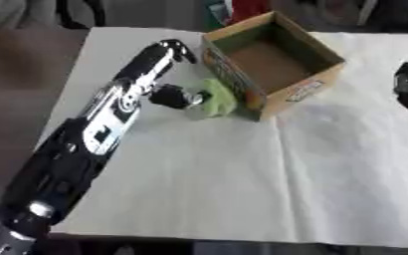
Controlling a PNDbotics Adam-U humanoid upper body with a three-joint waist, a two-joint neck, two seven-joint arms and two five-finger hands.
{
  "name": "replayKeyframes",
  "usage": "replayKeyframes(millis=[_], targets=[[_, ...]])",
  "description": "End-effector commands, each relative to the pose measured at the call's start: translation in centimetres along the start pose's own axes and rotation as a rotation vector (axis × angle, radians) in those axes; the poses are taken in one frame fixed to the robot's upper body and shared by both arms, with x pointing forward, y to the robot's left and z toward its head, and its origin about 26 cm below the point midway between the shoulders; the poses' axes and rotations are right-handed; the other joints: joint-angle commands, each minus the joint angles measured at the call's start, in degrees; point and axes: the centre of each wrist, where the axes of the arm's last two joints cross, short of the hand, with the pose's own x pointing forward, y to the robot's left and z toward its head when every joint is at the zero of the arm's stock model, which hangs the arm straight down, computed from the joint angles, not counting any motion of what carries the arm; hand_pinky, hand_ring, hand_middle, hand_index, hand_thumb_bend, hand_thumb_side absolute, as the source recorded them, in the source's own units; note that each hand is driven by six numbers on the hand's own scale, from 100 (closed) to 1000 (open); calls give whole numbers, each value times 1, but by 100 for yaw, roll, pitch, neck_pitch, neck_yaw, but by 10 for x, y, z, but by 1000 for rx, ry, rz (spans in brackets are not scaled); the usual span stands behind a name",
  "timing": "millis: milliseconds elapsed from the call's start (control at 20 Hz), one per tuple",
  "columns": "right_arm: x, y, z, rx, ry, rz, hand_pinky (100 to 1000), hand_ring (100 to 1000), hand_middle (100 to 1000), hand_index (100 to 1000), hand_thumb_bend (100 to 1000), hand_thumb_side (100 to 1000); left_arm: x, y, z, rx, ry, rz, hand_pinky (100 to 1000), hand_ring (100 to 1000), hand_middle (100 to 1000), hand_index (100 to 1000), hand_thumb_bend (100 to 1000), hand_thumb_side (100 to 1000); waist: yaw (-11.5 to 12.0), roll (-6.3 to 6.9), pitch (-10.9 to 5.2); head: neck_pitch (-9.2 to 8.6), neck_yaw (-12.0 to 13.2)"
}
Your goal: Pick up objects on the table and place them in the box.
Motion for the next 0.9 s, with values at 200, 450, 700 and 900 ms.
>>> replayKeyframes(millis=[200,450,700,900], targets=[[10,-5,-9,-8,-36,-4,629,503,504,755,100,100,7,-11,-16,15,5,-24,754,775,762,729,571,325,-24,-21,-111,31,51],[9,-4,-8,-5,-36,-8,629,503,504,755,100,100,8,-22,-21,7,9,-33,743,761,743,729,576,325,-39,-23,-110,31,70],[9,-3,-9,-5,-35,-9,629,503,504,753,100,100,8,-28,-24,0,12,-53,744,762,746,732,581,322,-55,-28,-104,31,80],[10,-3,-9,-5,-35,-10,629,503,504,753,100,100,7,-33,-25,-19,19,-68,735,747,735,740,569,284,-64,-31,-100,31,88]])
